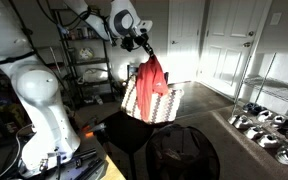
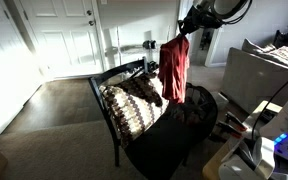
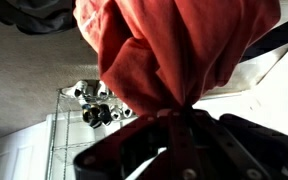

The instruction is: Remove the orange cloth from the chair and put it in the laundry hamper

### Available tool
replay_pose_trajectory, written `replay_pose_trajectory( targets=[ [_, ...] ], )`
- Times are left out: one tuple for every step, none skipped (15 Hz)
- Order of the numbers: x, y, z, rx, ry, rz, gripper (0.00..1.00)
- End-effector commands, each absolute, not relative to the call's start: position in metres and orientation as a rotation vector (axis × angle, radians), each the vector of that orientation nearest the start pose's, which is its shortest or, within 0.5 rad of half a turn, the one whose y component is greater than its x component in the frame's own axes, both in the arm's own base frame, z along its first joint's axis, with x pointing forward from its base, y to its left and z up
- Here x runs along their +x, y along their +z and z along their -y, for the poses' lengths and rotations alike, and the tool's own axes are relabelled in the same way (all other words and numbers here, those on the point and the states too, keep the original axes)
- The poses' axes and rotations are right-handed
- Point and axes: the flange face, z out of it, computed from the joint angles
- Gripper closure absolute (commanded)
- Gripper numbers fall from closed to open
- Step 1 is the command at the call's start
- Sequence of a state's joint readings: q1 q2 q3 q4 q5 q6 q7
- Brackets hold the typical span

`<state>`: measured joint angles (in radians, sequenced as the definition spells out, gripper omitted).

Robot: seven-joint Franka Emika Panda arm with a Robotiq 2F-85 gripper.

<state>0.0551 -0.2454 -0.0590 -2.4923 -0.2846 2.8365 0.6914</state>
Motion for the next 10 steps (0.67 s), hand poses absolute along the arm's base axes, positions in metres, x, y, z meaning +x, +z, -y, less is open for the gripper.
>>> replay_pose_trajectory(
  targets=[
    [0.469,0.436,0.027,-2.816,-0.916,-0.877,0.99],
    [0.468,0.433,0.037,-2.81,-0.912,-0.935,0.99],
    [0.466,0.43,0.046,-2.805,-0.909,-0.98,0.99],
    [0.465,0.428,0.053,-2.799,-0.908,-1.023,0.99],
    [0.464,0.427,0.059,-2.795,-0.914,-1.065,0.99],
    [0.463,0.427,0.062,-2.781,-0.924,-1.096,0.99],
    [0.463,0.427,0.066,-2.776,-0.934,-1.129,0.99],
    [0.464,0.427,0.067,-2.768,-0.943,-1.155,0.99],
    [0.465,0.426,0.069,-2.759,-0.944,-1.184,0.99],
    [0.468,0.423,0.071,-2.748,-0.941,-1.209,0.99]
  ],
)
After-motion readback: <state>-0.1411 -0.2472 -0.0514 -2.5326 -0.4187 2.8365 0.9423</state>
